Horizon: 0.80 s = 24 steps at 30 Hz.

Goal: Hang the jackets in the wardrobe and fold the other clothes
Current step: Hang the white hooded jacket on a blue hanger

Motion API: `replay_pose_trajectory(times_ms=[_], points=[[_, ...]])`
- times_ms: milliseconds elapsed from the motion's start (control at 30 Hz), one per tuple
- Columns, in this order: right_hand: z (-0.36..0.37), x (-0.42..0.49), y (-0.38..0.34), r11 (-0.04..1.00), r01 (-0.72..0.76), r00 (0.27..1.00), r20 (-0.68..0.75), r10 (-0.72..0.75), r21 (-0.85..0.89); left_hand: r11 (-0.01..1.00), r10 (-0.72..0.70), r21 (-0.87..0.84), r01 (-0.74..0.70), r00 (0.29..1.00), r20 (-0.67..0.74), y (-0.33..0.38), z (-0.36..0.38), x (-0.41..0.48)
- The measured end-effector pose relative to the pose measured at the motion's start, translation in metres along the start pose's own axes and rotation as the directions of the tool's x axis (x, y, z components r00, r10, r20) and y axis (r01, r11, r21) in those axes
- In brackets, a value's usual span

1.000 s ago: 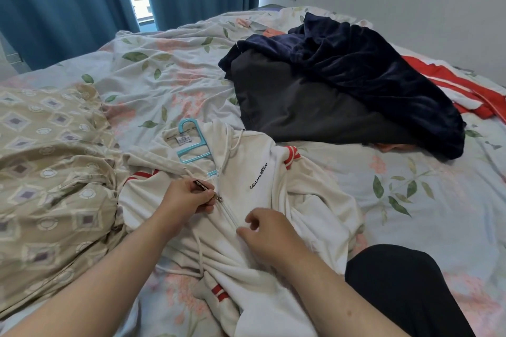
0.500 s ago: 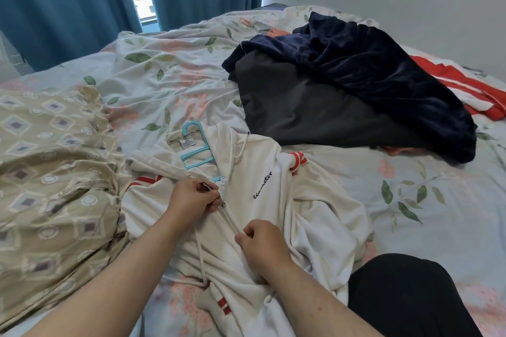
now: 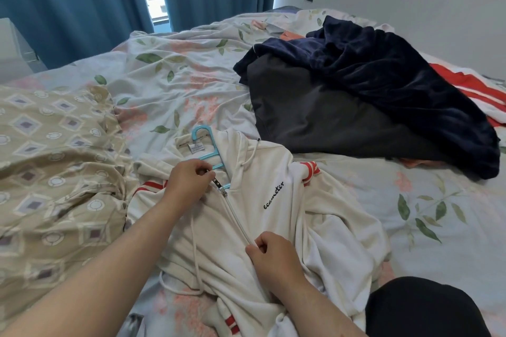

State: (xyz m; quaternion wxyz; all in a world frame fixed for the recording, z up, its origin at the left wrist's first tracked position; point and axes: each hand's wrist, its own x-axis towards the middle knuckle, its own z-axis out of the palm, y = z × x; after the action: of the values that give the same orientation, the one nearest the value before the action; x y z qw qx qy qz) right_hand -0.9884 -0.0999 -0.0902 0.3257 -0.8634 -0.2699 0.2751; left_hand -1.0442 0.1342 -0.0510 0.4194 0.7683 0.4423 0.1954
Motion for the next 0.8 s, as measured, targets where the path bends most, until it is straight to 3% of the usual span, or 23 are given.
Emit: replay_pose_trajectory(times_ms=[133,267,400,600,800], points=[[0.003,0.004,0.003,0.999,0.026,0.999,-0.019,-0.027,-0.040,0.965,0.140,0.238,-0.109,0.983,-0.116,-0.011,-0.023,0.025],[0.004,0.009,0.004,0.999,0.006,0.999,-0.035,-0.007,-0.047,0.930,0.089,0.358,-0.085,0.996,0.006,-0.022,-0.022,0.046],[0.005,0.015,0.007,0.999,-0.045,0.998,-0.051,0.045,-0.008,0.814,0.133,0.569,-0.119,0.991,0.017,-0.033,-0.003,0.052],[0.012,0.022,0.012,0.999,-0.046,0.995,-0.092,0.047,0.005,0.805,0.213,0.584,-0.109,0.971,-0.112,-0.051,0.017,0.052],[0.015,0.025,0.015,0.998,-0.048,0.994,-0.100,0.044,-0.030,0.814,0.212,0.573,-0.097,0.967,-0.138,-0.051,0.020,0.055]])
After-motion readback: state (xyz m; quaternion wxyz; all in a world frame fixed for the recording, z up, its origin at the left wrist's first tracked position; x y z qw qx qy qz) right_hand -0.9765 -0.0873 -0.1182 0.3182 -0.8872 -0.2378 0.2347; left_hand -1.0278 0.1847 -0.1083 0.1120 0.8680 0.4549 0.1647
